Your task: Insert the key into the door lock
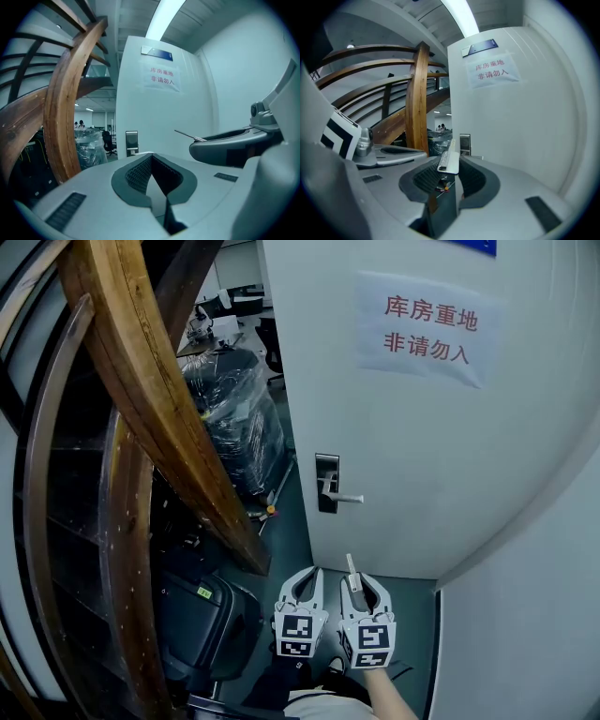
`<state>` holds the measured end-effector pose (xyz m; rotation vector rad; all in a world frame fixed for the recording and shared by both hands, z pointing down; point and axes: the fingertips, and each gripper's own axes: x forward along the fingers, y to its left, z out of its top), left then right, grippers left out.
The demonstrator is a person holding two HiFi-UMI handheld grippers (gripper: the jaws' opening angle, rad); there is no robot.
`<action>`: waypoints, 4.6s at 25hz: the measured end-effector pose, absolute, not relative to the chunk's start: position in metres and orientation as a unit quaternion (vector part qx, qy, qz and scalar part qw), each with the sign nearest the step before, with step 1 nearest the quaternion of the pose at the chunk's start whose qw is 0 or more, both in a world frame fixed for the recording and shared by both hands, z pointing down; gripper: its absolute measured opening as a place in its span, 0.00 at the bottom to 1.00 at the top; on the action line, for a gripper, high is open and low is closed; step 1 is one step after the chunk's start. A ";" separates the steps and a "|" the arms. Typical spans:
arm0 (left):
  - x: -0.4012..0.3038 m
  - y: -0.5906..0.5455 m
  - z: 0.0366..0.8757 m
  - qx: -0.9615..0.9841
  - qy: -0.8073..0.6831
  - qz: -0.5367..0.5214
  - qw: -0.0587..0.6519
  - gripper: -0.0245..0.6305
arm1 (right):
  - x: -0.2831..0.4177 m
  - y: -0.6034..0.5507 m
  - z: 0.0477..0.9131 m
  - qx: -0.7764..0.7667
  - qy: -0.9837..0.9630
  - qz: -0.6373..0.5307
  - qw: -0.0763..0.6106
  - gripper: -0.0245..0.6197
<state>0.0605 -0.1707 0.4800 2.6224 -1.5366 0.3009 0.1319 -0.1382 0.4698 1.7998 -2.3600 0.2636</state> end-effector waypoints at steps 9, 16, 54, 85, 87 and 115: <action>0.030 -0.220 0.517 0.862 -0.490 0.119 0.046 0.04 | 0.106 -0.197 0.517 0.619 -0.768 0.117 0.111 0.22; 0.004 -0.256 0.559 0.863 -0.489 0.118 0.050 0.04 | 0.091 -0.249 0.571 0.624 -0.760 0.126 0.132 0.22; -0.056 -0.319 0.660 0.841 -0.520 0.119 0.091 0.04 | 0.113 -0.426 0.679 0.658 -0.715 0.149 0.184 0.22; -0.062 -0.318 0.663 0.837 -0.525 0.123 0.093 0.04 | 0.121 -0.428 0.684 0.661 -0.712 0.145 0.189 0.22; -0.061 -0.319 0.663 0.837 -0.524 0.123 0.093 0.04 | 0.121 -0.430 0.682 0.662 -0.711 0.142 0.190 0.22; -0.065 -0.327 0.677 0.837 -0.522 0.129 0.104 0.04 | 0.119 -0.451 0.683 0.726 -0.653 0.133 0.170 0.22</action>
